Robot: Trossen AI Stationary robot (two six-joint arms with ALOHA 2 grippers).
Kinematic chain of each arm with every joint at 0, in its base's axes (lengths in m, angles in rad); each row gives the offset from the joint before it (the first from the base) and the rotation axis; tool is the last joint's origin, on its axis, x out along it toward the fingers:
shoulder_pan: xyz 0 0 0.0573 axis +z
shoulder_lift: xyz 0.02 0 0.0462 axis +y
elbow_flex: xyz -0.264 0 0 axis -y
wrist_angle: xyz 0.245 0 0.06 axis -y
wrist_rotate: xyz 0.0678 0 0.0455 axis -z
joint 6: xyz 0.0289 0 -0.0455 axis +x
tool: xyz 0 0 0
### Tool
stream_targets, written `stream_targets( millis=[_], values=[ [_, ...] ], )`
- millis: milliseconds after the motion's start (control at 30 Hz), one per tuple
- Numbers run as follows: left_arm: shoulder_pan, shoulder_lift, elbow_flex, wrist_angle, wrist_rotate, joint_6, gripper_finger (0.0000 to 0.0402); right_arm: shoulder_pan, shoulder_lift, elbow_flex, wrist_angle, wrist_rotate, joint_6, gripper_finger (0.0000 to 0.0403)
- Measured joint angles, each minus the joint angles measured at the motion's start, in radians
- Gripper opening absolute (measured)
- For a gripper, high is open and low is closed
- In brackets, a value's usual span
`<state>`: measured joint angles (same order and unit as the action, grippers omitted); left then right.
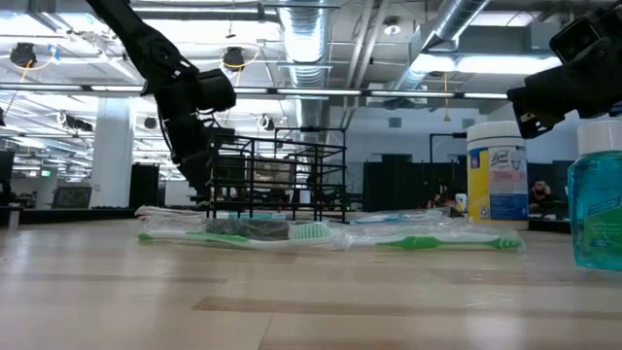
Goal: Pick & Place toothbrushing station
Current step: Put the orange toothbrush into the wire organizer
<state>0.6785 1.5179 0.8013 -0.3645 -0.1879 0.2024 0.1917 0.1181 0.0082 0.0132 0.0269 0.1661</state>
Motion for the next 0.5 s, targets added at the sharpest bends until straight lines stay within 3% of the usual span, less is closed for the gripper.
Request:
stream_targets(
  millis=[233, 500],
  values=[
    [0.000, 0.014, 0.000, 0.017, 0.008, 0.000, 0.0161, -0.004, 0.000, 0.000, -0.001, 0.000, 0.000, 0.0109],
    [0.000, 0.052, 0.000, 0.042, 0.010, 0.002, 0.0165, -0.025, 0.000, 0.000, -0.002, 0.000, 0.003, 0.0109]
  ],
)
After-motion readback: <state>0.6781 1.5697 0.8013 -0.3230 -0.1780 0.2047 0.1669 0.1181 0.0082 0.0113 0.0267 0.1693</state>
